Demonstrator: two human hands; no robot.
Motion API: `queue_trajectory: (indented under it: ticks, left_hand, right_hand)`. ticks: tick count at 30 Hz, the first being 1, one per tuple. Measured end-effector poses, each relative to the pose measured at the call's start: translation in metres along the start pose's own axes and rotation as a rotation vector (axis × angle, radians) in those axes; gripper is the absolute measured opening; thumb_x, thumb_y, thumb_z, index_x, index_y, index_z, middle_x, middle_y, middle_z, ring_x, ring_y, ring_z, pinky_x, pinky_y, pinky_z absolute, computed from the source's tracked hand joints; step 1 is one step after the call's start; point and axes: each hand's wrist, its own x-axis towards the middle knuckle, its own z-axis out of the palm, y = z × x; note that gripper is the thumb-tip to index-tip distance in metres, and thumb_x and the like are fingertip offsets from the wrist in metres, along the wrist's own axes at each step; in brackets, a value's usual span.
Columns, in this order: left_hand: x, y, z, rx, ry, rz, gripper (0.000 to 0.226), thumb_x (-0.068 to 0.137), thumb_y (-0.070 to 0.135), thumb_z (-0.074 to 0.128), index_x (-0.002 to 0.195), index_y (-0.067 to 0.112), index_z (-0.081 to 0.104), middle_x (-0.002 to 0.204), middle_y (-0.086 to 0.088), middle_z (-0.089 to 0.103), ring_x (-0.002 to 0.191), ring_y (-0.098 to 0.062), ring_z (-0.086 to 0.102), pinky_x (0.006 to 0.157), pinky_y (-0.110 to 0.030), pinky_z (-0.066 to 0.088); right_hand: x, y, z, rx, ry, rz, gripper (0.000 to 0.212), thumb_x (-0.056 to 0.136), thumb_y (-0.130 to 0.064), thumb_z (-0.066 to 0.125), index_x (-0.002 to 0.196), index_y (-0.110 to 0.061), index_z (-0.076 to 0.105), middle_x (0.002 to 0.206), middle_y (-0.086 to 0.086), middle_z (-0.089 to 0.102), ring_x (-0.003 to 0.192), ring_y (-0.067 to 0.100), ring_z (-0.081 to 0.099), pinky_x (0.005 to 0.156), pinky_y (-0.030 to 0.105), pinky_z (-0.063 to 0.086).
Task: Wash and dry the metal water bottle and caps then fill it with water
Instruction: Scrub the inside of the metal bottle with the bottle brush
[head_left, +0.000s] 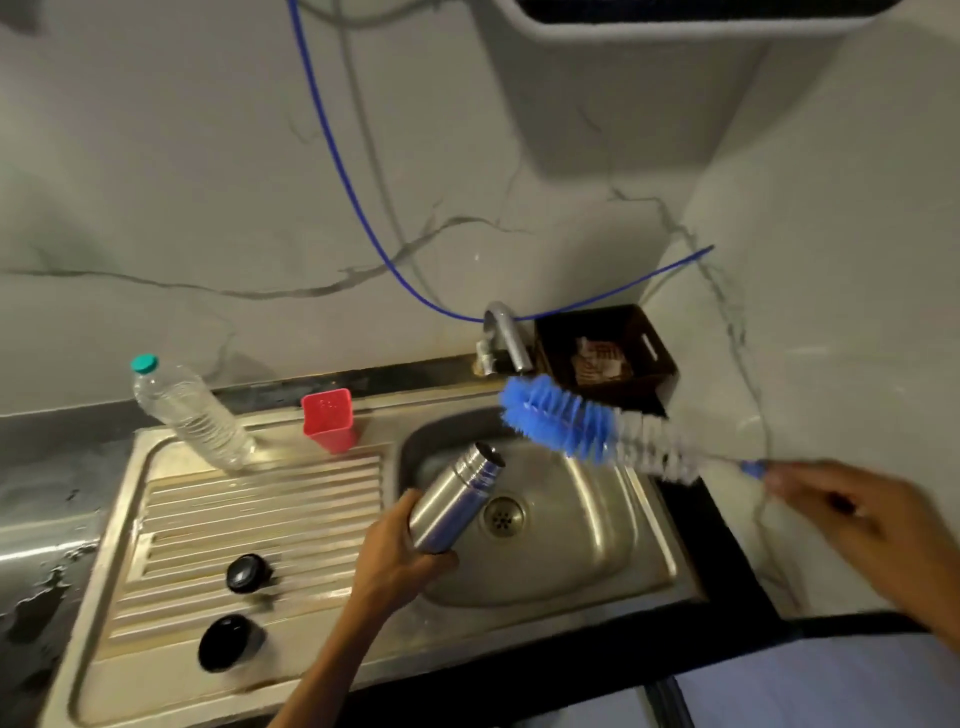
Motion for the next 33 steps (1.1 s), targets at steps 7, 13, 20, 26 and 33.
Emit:
queue_trajectory:
  ticks: [7,13,20,26,33]
  left_hand:
    - [0.02,0.059,0.032,-0.059,0.118,0.188,0.068,0.06,0.006,0.097,0.108,0.034,0.057,0.092,0.018,0.066,0.081,0.015,0.062,0.066,-0.006,0.046]
    - [0.036,0.06,0.002,0.228,0.114,0.374,0.079,0.059,0.04,0.086,0.132,0.031,0.057,0.116,0.0,0.072,0.098,-0.017,0.068,0.083,-0.04,0.058]
    - [0.037,0.062,-0.016,0.262,0.158,0.381,0.081,0.059,0.04,0.084,0.134,0.026,0.055,0.118,-0.003,0.069,0.099,-0.022,0.066,0.082,-0.043,0.058]
    - [0.04,0.057,-0.026,0.254,0.184,0.396,0.082,0.057,0.043,0.083,0.132,0.021,0.057,0.117,-0.005,0.069,0.096,-0.021,0.064,0.079,-0.039,0.054]
    - [0.041,0.048,-0.045,0.479,0.167,0.535,0.075,0.06,0.045,0.077,0.132,0.028,0.059,0.115,-0.001,0.07,0.099,-0.026,0.064,0.082,-0.044,0.05]
  right_hand:
    - [0.018,-0.026,-0.067,-0.349,0.049,-0.177,0.035,0.097,-0.071,0.042,0.11,-0.055,0.07,0.083,-0.017,0.063,0.076,0.005,0.06,0.072,0.037,0.053]
    - [0.046,-0.041,-0.089,-0.631,0.076,-0.373,0.032,0.096,-0.05,0.049,0.107,-0.035,0.076,0.072,-0.008,0.055,0.058,0.018,0.057,0.056,0.029,0.044]
    - [0.069,-0.042,-0.078,-0.525,0.041,-0.454,0.034,0.096,-0.05,0.051,0.11,-0.032,0.077,0.07,-0.007,0.058,0.061,0.012,0.055,0.055,0.02,0.031]
    - [0.065,-0.042,-0.072,-0.603,0.077,-0.685,0.027,0.104,-0.037,0.053,0.116,-0.024,0.074,0.072,-0.011,0.048,0.05,0.006,0.038,0.051,0.021,0.027]
    - [0.072,-0.039,-0.07,-0.938,0.158,-1.023,0.036,0.105,-0.019,0.035,0.124,-0.008,0.064,0.084,0.01,0.057,0.061,0.024,0.049,0.055,0.037,0.04]
